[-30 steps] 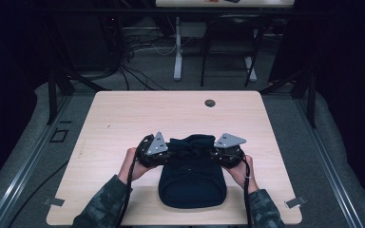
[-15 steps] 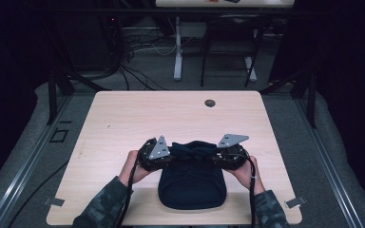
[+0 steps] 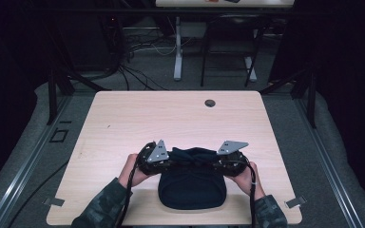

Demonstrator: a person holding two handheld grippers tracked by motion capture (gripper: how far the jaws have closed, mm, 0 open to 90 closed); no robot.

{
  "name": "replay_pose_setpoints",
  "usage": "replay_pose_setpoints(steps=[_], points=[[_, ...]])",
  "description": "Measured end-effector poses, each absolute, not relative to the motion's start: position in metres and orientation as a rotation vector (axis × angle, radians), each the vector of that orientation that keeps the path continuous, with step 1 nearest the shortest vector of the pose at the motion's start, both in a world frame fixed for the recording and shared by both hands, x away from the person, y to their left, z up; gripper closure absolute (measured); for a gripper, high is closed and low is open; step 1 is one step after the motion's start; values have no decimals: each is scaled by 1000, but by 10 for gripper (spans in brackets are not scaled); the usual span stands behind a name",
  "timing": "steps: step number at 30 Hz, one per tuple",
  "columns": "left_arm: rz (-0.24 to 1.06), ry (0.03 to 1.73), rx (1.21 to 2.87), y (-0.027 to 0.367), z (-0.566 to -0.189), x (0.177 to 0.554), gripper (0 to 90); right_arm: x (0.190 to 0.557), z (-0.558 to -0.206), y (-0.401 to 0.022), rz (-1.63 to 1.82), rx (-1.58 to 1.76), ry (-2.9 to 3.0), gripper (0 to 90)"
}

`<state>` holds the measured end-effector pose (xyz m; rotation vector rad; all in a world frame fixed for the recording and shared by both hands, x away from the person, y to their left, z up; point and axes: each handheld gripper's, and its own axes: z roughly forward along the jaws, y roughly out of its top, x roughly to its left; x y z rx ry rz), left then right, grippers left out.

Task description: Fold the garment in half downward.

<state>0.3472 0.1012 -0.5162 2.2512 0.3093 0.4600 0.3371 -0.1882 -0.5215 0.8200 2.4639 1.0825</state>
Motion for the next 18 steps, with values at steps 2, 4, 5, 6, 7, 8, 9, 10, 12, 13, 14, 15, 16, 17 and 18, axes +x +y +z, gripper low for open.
replay_pose_setpoints(steps=[2,4,5,6,7,8,9,10,12,13,14,15,16,17,18], points=[[448,313,2249,102,-518,345,675,335,-522,-188,1078,810,2463,667],[447,305,2255,103,-520,344,681,333,-523,-187,1067,802,2473,668],[441,305,2255,103,-521,342,682,332,-524,-187,1072,801,2477,668],[441,305,2255,103,-521,342,682,332,-524,-187,1072,801,2477,668],[439,301,2257,103,-522,341,682,332,-525,-187,1068,800,2483,669],[435,301,2256,103,-523,340,683,331,-527,-187,1062,799,2487,671],[431,296,2263,103,-524,339,683,331,-527,-187,1062,799,2487,671],[432,295,2262,103,-526,338,682,330,-530,-187,1048,797,2499,671],[429,288,2266,102,-528,337,683,330,-531,-188,1051,793,2500,671],[431,285,2268,102,-529,336,682,329,-531,-188,1045,795,2507,671],[429,284,2271,102,-529,335,682,328,-533,-188,1047,796,2506,671],[427,286,2271,102,-530,334,682,327,-533,-187,1044,795,2506,671],[425,284,2273,102,-531,334,682,326,-535,-187,1031,785,2520,669],[423,285,2271,102,-532,333,682,326,-535,-187,1031,785,2520,669],[423,281,2273,102,-532,333,682,325,-535,-187,1020,781,2534,666]])
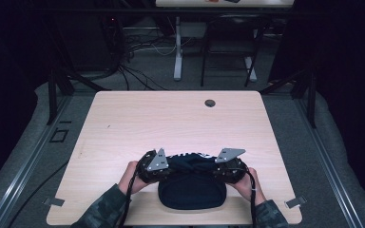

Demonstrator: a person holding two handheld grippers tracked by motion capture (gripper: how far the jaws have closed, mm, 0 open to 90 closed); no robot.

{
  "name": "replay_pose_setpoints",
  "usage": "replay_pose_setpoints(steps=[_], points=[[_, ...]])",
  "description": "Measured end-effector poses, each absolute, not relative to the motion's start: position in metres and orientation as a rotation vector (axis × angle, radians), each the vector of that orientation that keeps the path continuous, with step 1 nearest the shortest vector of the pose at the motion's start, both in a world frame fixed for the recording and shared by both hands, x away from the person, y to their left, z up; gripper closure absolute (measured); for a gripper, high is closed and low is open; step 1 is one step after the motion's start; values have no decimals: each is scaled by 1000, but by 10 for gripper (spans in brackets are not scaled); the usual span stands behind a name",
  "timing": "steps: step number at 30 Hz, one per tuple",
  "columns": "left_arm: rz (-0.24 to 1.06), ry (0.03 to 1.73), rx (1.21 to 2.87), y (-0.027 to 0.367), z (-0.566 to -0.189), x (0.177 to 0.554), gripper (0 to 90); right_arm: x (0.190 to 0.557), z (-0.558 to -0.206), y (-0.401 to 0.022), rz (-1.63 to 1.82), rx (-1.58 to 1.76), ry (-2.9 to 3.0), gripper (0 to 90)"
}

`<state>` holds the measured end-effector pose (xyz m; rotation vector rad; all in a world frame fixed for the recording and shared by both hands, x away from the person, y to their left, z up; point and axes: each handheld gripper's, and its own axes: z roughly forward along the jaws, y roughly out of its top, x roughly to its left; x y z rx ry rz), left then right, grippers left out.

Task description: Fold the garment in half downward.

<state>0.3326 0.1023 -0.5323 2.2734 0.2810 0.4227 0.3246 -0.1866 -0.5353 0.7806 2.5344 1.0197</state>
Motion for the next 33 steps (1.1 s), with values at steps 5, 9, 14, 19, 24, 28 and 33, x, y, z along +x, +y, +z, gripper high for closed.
replay_pose_setpoints(steps=[5,9,14,19,24,28,33], points=[[408,275,2283,102,-537,329,680,323,-538,-187,1007,773,2547,666],[395,275,2288,102,-540,327,680,321,-542,-187,1002,772,2569,671],[382,260,2303,102,-544,324,680,319,-546,-187,995,771,2584,680],[378,233,2328,102,-547,320,682,317,-549,-188,977,762,2608,683],[364,235,2337,103,-552,318,679,315,-552,-188,957,754,2623,681],[326,257,2344,104,-558,316,655,313,-554,-187,953,753,2634,678],[277,353,2324,111,-556,319,509,311,-557,-186,948,765,2634,668]])
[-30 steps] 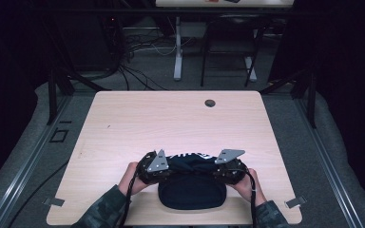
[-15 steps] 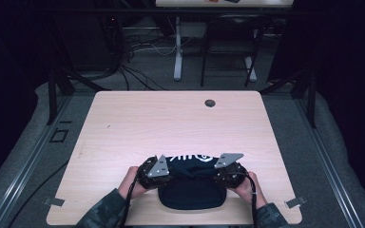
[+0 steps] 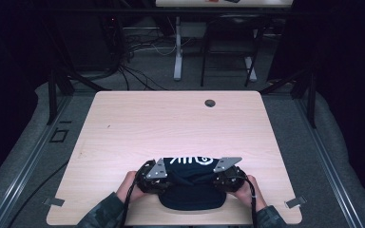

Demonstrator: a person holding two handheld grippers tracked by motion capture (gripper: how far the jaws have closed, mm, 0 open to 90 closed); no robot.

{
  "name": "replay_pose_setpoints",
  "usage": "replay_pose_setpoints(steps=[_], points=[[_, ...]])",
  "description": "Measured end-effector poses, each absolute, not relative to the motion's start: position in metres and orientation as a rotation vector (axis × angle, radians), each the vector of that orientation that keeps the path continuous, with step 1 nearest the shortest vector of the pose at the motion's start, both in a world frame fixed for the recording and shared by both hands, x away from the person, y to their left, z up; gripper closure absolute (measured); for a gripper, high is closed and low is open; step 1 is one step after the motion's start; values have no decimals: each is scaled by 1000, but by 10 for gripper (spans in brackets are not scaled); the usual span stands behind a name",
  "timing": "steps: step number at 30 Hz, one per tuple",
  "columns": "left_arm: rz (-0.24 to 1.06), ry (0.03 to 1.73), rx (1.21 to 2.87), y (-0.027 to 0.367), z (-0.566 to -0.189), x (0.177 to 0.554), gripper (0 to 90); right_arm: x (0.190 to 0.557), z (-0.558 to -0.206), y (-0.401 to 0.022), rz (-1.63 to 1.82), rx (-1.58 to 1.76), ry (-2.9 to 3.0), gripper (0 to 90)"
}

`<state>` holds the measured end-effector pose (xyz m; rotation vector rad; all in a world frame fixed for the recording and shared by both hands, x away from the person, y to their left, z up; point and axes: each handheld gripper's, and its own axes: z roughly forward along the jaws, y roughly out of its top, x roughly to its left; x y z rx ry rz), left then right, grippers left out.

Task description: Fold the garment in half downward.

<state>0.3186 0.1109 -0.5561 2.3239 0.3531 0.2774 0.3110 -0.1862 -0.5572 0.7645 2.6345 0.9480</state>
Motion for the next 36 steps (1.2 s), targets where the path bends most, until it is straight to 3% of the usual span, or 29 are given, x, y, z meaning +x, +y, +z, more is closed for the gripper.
replay_pose_setpoints(steps=[2,6,8,9,15,26,36], points=[[276,403,2305,115,-552,319,427,310,-558,-186,952,768,2634,661],[255,434,2257,123,-542,318,377,310,-557,-186,953,772,2639,634],[240,443,2223,126,-537,317,374,309,-555,-186,951,783,2639,582],[240,445,2203,128,-533,316,366,308,-552,-186,944,786,2643,495],[243,442,2161,132,-522,314,358,300,-535,-193,1001,792,2649,378],[340,528,2117,126,-517,320,349,292,-506,-210,1202,899,2490,379],[296,487,2235,104,-541,315,330,301,-531,-193,1048,977,2506,365]])
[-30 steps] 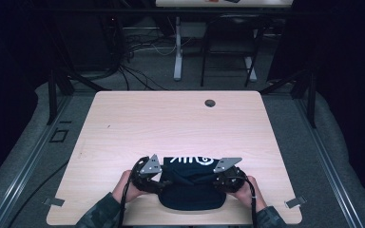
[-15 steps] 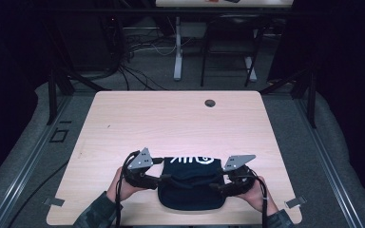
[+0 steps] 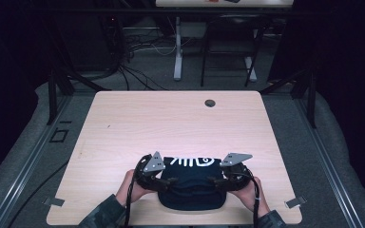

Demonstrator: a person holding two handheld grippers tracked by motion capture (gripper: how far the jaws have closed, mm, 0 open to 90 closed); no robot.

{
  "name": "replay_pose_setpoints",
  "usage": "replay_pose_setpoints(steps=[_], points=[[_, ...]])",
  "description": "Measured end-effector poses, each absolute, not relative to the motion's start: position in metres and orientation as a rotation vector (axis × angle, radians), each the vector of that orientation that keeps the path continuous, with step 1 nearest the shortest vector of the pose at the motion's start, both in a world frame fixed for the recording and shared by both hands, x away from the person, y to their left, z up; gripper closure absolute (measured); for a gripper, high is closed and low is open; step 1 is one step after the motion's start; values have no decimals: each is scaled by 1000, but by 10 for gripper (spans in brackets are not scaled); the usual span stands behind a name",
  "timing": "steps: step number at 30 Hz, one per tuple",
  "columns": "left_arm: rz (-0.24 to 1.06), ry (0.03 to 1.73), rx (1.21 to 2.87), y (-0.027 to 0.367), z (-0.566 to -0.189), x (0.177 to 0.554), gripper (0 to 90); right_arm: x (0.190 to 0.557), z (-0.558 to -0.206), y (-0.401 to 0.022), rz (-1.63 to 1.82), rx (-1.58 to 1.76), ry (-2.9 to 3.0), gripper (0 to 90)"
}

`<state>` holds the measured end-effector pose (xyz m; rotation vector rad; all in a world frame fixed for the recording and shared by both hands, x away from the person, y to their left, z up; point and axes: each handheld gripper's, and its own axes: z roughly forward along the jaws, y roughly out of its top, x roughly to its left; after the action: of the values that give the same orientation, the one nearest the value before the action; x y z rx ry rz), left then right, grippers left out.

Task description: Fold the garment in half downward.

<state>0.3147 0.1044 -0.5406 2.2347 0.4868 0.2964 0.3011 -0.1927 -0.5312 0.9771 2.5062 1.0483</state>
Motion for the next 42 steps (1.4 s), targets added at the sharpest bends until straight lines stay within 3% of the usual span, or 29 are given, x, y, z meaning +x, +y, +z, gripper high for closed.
replay_pose_setpoints(steps=[10,19,24,28,34,42], points=[[304,470,2346,96,-559,308,229,298,-555,-185,919,959,2598,274],[320,464,2373,94,-568,308,218,296,-563,-185,894,962,2582,230],[302,472,2355,96,-569,310,211,297,-567,-187,924,998,2571,191],[315,497,2326,97,-566,311,139,299,-567,-189,927,1012,2562,153],[324,540,2251,108,-554,316,105,296,-555,-196,1027,1015,2491,121],[383,621,2206,131,-545,327,84,296,-540,-220,1071,1074,2368,132]])
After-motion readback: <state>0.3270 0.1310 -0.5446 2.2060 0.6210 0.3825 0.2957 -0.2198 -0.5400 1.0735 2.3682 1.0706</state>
